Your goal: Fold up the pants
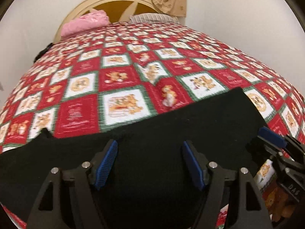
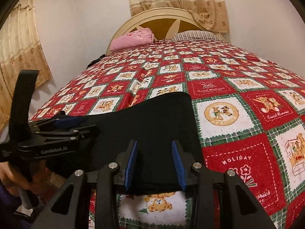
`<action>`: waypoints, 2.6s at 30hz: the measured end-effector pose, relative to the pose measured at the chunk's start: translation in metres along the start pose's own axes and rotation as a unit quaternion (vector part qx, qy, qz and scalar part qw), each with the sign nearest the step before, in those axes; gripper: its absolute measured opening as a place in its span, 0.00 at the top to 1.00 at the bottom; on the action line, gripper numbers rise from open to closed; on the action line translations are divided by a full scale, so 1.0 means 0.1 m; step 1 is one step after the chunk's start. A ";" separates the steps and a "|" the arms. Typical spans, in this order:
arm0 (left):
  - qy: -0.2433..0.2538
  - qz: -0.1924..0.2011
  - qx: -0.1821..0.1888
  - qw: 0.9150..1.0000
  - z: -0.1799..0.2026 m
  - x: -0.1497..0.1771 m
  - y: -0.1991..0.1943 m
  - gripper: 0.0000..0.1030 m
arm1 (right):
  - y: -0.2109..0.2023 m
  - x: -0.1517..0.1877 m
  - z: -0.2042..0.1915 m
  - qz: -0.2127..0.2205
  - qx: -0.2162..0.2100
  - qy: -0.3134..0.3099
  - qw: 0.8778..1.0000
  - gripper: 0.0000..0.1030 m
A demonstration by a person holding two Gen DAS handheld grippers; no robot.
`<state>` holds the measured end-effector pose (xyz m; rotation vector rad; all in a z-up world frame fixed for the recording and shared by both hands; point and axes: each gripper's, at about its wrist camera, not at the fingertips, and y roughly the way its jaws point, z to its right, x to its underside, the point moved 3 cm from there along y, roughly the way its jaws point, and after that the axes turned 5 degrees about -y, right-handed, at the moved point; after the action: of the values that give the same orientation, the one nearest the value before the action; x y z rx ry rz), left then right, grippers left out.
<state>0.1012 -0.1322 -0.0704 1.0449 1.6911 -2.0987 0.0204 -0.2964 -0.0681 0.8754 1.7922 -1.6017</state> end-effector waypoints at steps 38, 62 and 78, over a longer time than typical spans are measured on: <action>-0.397 0.046 -0.148 0.905 -3.32 1.07 -0.87 0.00 | 0.82 0.03 -2.00 -0.058 -0.196 -0.068 0.977 0.62; -0.481 0.091 -0.111 0.865 -3.34 1.28 -0.92 0.40 | 0.84 0.02 -1.98 -0.054 -0.204 -0.064 0.975 0.61; -0.466 0.110 -0.117 0.870 -3.22 1.11 -0.90 0.79 | 0.83 0.00 -2.00 -0.056 -0.205 -0.063 0.975 0.61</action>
<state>0.0881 0.2191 -0.0990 0.0626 1.1889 -1.7217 0.0870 -0.0928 -0.0960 0.4787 2.0062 -1.2503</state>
